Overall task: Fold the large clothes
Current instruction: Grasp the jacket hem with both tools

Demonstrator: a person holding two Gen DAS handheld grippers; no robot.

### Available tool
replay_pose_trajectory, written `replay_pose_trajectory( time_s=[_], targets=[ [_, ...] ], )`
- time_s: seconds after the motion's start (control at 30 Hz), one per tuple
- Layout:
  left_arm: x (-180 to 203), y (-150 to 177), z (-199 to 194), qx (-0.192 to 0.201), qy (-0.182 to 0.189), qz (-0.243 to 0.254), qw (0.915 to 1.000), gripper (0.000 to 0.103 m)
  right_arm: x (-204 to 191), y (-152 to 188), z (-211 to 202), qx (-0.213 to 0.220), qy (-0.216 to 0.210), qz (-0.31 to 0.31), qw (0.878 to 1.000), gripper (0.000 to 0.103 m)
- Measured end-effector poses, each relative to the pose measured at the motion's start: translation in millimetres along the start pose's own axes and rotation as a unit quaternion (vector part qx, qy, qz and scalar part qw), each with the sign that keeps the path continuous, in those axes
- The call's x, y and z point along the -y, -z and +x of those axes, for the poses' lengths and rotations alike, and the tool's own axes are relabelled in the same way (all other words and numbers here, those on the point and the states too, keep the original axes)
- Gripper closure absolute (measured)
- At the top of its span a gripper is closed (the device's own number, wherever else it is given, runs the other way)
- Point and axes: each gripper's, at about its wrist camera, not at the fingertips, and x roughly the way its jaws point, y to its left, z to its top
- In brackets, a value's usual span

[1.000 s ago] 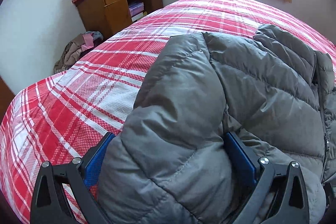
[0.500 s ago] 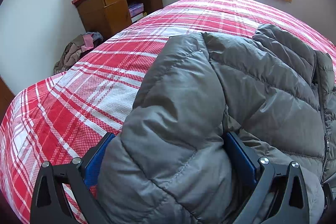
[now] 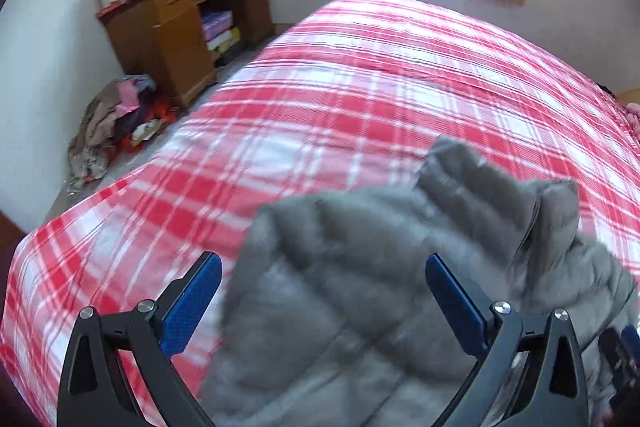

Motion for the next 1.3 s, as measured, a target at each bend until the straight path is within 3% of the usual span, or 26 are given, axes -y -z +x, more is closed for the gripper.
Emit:
replay_pose_trajectory(
  time_s=[0.13, 0.33, 0.53, 0.7, 0.77, 0.8, 0.83, 0.87, 0.93, 1.0, 1.2, 1.3],
  targets=[
    [26, -40, 19, -0.013, 0.016, 0.002, 0.9998, 0.001, 7, -54, 19, 0.004, -0.011, 0.012, 1.000, 0.000],
    [60, -88, 65, -0.029, 0.042, -0.016, 0.9986, 0.001, 10, -108, 57, -0.003, -0.016, 0.038, 0.999, 0.000],
    [80, -90, 110, -0.047, 0.038, 0.013, 0.9981, 0.001, 9, -135, 104, -0.034, -0.017, 0.046, 0.998, 0.000],
    [79, -82, 104, -0.040, 0.092, 0.025, 0.9946, 0.006, 11, -132, 131, -0.058, -0.023, 0.036, 0.997, 0.000],
    [80, -79, 98, -0.044, 0.120, 0.036, 0.9912, 0.049, 9, -128, 132, -0.067, -0.042, 0.021, 0.997, 0.009],
    [82, -75, 93, -0.054, 0.138, 0.052, 0.9876, 0.059, 7, -126, 131, -0.073, -0.051, 0.009, 0.996, 0.024],
    [83, -72, 89, -0.055, 0.143, 0.062, 0.9862, 0.078, 5, -123, 129, -0.084, -0.060, -0.005, 0.995, 0.038],
    [83, -68, 81, -0.048, 0.143, 0.075, 0.9857, 0.086, 4, -121, 127, -0.091, -0.063, -0.013, 0.994, 0.045],
    [79, -60, 62, -0.021, 0.139, 0.089, 0.9861, 0.091, 1, -116, 115, -0.089, -0.059, -0.038, 0.994, 0.076],
    [72, -51, 43, -0.001, 0.134, 0.104, 0.9856, 0.096, 3, -111, 96, -0.077, -0.053, -0.058, 0.994, 0.086],
    [40, -16, -4, 0.051, 0.135, 0.111, 0.9832, 0.099, 15, -90, 41, -0.047, -0.057, -0.100, 0.992, 0.094],
    [29, 6, -12, 0.059, 0.135, 0.108, 0.9832, 0.100, 17, -75, 27, -0.033, -0.050, -0.122, 0.991, 0.095]
  ],
)
